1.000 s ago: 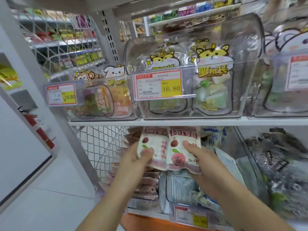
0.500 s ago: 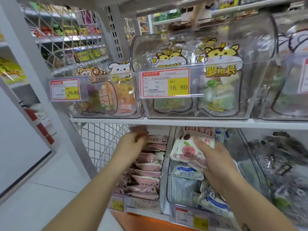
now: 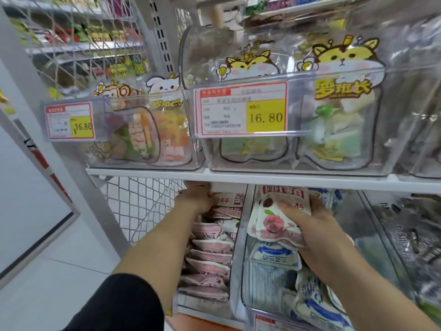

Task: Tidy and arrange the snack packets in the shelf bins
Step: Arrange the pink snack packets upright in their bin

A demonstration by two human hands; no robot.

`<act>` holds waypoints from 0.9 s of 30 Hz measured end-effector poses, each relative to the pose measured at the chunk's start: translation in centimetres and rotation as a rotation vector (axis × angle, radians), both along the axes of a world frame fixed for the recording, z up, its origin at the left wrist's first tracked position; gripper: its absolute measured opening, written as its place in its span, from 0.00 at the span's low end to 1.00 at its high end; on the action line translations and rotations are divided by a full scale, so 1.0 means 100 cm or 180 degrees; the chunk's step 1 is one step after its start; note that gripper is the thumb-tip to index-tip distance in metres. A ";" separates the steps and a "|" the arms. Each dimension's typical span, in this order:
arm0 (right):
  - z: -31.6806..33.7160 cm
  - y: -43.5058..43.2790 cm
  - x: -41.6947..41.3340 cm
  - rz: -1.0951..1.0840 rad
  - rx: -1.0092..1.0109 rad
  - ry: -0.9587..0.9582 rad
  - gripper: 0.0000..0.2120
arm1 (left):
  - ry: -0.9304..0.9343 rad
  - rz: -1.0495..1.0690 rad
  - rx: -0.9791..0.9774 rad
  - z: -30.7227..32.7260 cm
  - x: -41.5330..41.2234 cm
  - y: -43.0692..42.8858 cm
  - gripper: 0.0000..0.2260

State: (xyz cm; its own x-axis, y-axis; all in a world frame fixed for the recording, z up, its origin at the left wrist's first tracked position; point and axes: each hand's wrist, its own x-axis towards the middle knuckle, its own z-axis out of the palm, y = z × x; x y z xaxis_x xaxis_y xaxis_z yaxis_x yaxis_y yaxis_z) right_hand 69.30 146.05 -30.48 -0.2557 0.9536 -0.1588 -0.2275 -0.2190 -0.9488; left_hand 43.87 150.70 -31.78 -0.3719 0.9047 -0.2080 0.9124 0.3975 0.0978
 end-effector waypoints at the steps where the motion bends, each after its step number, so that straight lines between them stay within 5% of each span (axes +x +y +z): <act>1: -0.001 0.001 0.001 0.0018 -0.0014 0.0034 0.21 | -0.0084 0.0155 0.0085 -0.003 -0.001 0.002 0.20; 9: 0.007 -0.002 0.004 -0.0037 -0.0202 0.0181 0.20 | -0.1306 0.0987 0.1328 0.027 0.026 -0.019 0.13; 13: 0.015 -0.014 0.004 0.0229 -0.0571 0.0291 0.42 | -0.3839 0.1612 0.2192 0.052 0.045 -0.066 0.08; 17: 0.024 -0.033 0.005 0.0762 -0.0912 0.0897 0.27 | -0.5311 0.2100 0.2796 0.053 0.068 -0.121 0.05; 20: 0.029 -0.054 -0.003 0.0900 -0.1059 0.1356 0.20 | -0.5797 0.2120 0.3140 0.052 0.096 -0.154 0.09; 27: 0.038 -0.085 -0.013 0.0793 -0.1144 0.1698 0.23 | -0.5815 0.1554 0.3250 0.042 0.139 -0.190 0.23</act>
